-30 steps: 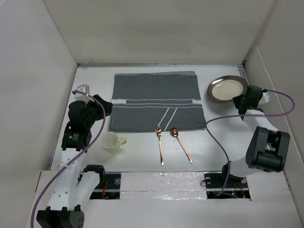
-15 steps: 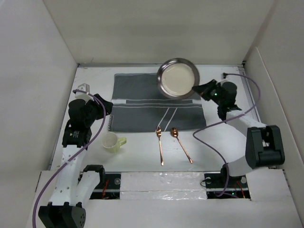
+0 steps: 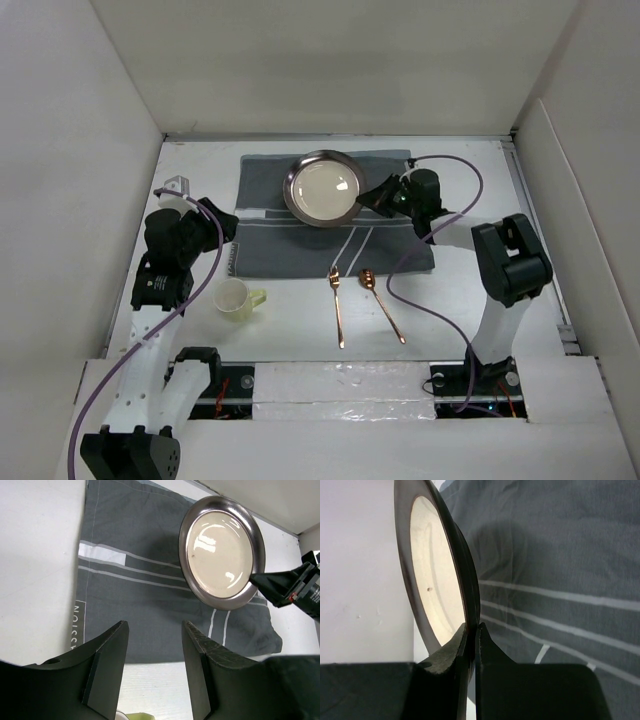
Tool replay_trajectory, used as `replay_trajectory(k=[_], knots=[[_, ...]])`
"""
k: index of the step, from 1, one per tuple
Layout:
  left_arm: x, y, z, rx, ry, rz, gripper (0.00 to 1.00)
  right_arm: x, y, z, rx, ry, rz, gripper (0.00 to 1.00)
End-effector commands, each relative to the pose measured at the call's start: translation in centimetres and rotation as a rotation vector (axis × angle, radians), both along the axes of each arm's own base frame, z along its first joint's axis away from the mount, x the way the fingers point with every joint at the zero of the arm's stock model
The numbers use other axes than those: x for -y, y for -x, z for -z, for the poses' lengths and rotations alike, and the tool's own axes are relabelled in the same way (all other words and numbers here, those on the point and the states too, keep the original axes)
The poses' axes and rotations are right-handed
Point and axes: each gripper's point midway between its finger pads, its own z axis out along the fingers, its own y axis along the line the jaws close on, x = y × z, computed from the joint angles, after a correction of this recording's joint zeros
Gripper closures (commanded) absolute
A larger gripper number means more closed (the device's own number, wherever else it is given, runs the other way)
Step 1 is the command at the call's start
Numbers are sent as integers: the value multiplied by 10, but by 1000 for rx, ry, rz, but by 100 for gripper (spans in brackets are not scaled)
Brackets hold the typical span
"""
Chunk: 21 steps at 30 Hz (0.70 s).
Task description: Set the dinner table for one person
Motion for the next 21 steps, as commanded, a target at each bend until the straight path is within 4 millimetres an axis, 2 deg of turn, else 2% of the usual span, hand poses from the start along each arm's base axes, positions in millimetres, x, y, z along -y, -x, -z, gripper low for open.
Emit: replay_trajectory(k=[1,5,6,12,21], knots=[[-2,-3,-12,59,-14,2,57,-21,-23,-94,257,-153,-24,100],[-1,-3,-11,53,-14,3,56,-25,-22,-74,203,-141,-15,100],[-1,-3,-11,52,-12,3,56,-24,-22,-74,201,-141,-12,100],[-1,-3,-11,52,-9,6,56,-29,-5,-52,130,-147,-20,100],[-1,-4,-9,46,-9,7,56,-23,5,-19,48,-132,6,100]])
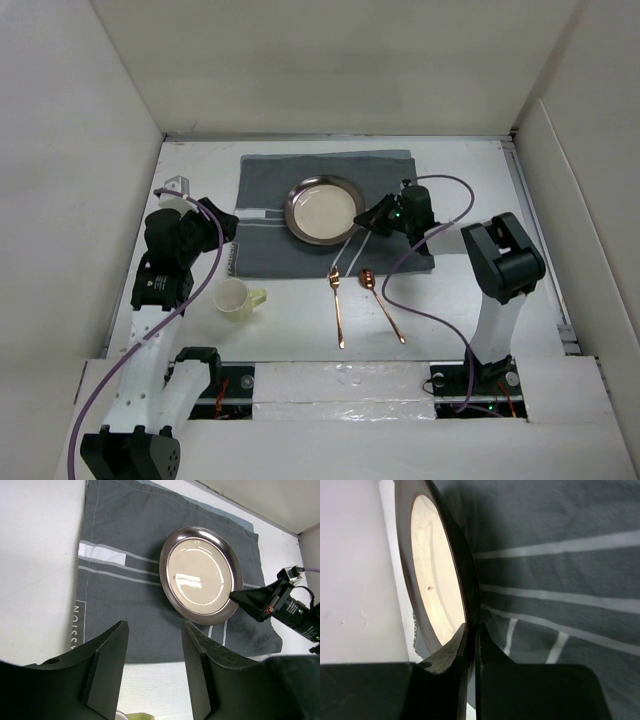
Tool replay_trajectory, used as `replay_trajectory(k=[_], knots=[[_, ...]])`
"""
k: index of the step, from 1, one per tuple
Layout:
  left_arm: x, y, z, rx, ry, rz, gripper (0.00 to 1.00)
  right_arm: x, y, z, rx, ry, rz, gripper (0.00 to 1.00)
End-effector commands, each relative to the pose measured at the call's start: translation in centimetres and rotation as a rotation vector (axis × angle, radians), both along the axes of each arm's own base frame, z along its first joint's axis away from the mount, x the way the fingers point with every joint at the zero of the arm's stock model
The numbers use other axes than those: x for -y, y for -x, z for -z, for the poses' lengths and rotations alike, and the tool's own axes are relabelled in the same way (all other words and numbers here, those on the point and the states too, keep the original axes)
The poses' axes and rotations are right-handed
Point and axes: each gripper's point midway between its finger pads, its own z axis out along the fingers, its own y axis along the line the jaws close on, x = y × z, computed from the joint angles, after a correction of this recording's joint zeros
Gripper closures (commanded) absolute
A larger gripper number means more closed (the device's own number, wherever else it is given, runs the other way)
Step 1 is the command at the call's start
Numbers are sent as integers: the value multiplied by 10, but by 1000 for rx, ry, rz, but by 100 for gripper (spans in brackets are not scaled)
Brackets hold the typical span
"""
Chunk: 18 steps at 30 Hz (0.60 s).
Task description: Set the dinner table for one person
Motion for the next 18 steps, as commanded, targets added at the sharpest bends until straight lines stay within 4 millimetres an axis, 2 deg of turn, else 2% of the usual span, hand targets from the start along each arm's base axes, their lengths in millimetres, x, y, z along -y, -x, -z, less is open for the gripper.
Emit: replay_trajectory(k=[1,8,13,16,18], knots=[[0,-4,-9,48,-9,8,56,-11,-17,-70,203,-141,-5,100],[-1,-4,-9,48,-8,6,56,-10,-11,-41,114,-105,-15,100],[0,-4,-10,50,-6,8,56,-6,-5,-31,84,-88,-23,96],[0,-3,-10,52,-6,8,56,-5,-4,-27,74,-68,-34,82],[-1,-2,-10,54,-9,3,56,-1,-2,-25,74,-39,-27,58]])
